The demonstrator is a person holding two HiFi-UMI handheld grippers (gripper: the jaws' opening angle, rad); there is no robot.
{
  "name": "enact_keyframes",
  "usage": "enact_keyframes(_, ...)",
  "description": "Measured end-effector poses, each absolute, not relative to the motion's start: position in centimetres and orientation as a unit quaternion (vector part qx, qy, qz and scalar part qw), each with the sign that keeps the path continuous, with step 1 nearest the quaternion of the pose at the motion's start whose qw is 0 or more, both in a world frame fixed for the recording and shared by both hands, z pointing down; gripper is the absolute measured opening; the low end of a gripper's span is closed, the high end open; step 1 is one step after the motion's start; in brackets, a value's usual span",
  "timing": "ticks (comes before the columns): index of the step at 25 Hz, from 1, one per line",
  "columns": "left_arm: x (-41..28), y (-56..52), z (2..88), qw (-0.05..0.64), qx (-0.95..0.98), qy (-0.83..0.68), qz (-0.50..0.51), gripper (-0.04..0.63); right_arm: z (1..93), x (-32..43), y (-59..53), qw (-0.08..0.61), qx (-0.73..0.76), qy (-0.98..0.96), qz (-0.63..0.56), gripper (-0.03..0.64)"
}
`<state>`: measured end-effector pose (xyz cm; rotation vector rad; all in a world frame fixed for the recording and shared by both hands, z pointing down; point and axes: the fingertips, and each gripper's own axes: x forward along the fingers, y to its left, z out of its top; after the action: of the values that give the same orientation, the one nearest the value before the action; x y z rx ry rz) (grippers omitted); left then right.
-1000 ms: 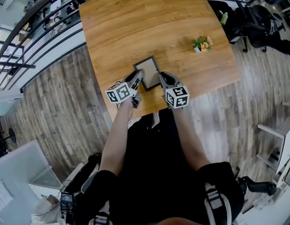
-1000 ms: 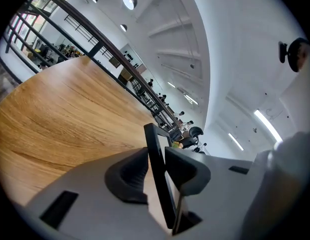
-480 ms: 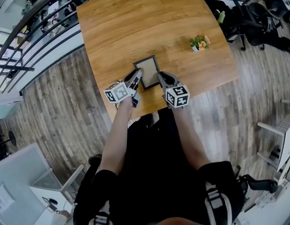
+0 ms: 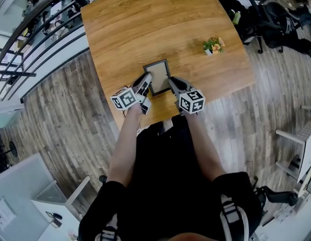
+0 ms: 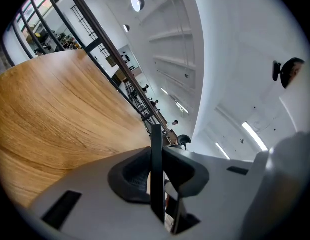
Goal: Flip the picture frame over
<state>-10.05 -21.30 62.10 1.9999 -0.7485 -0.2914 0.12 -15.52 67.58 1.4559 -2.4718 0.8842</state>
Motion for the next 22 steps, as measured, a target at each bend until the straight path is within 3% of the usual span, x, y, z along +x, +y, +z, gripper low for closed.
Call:
enact_keyframes(11,-10.1,-21.7,61.7,0.469,0.818,-0.31,-0.123,0.084,66.5,-0.1,-16.5,0.05,0.455,-0.839,0.295,0.101)
enact_keyframes(19,-10.4,-22.2,60.9,0.482,0.803,-0.315,-0.156,0.084,67.0,-0.3,-16.3,0.034,0.392,-0.854,0.34,0.213)
enact_keyframes(22,-10.6,-22.3,60.5,0.482,0.802,-0.308,-0.173,0.084,67.2,-0.7,-15.8,0.014,0.35,-0.856,0.38,0.222)
